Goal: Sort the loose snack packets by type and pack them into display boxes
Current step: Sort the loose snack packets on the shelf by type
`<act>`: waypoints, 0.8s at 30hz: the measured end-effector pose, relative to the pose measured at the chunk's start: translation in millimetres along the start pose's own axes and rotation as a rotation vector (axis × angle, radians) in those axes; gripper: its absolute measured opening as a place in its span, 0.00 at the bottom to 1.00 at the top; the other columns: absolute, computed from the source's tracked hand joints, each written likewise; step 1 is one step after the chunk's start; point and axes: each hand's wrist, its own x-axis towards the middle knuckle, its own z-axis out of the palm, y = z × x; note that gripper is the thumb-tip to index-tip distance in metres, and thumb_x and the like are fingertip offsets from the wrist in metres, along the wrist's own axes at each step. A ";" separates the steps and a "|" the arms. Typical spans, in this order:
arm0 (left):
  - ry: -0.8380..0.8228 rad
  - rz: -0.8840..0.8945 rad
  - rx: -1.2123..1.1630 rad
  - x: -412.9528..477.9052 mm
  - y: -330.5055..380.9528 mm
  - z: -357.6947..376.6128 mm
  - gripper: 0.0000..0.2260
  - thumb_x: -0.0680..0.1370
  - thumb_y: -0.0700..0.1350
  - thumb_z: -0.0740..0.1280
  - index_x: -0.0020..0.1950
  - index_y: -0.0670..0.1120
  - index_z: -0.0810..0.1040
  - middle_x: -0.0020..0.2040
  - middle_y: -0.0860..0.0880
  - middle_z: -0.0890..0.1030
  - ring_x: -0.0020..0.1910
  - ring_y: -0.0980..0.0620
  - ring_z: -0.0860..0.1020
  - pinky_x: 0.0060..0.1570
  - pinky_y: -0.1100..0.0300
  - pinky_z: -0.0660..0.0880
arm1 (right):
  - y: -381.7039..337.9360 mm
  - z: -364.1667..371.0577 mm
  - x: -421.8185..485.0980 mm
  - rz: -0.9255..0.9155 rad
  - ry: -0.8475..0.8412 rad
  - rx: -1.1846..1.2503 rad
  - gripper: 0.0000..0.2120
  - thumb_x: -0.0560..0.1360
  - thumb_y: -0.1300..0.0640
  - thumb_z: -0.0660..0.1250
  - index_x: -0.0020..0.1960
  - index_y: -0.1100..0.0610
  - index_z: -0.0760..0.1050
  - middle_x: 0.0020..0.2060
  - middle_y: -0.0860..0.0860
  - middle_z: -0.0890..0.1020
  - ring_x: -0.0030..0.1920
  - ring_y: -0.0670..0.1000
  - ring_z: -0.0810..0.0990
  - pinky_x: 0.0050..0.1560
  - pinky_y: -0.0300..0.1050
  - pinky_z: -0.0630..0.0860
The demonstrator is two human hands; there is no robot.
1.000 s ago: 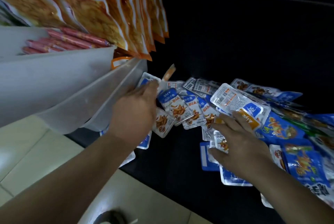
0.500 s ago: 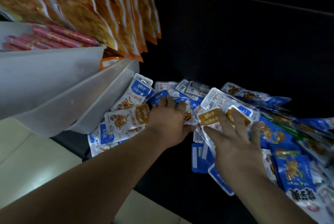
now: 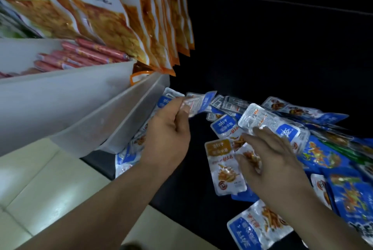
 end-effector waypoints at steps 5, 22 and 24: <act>0.068 -0.328 -0.405 3.1 15.1 5.1 0.09 0.86 0.45 0.63 0.59 0.50 0.84 0.51 0.54 0.88 0.51 0.55 0.86 0.52 0.52 0.83 | -33.9 -4.8 -2.4 0.147 -0.024 0.500 0.25 0.77 0.45 0.69 0.73 0.38 0.71 0.66 0.28 0.70 0.68 0.39 0.71 0.65 0.45 0.73; -0.165 -0.507 -0.342 -32.2 -8.1 -5.3 0.12 0.74 0.43 0.80 0.52 0.51 0.80 0.44 0.50 0.87 0.42 0.51 0.86 0.41 0.55 0.81 | -69.1 2.9 27.3 0.496 -0.116 0.936 0.25 0.73 0.45 0.78 0.67 0.41 0.74 0.54 0.38 0.84 0.50 0.40 0.83 0.50 0.43 0.79; -0.030 -0.413 -0.191 -24.3 -21.9 -15.4 0.10 0.75 0.44 0.78 0.51 0.54 0.79 0.44 0.52 0.86 0.41 0.51 0.86 0.41 0.47 0.83 | -66.1 4.6 29.3 0.478 -0.102 0.889 0.24 0.74 0.45 0.76 0.67 0.43 0.74 0.54 0.42 0.84 0.52 0.40 0.82 0.47 0.38 0.76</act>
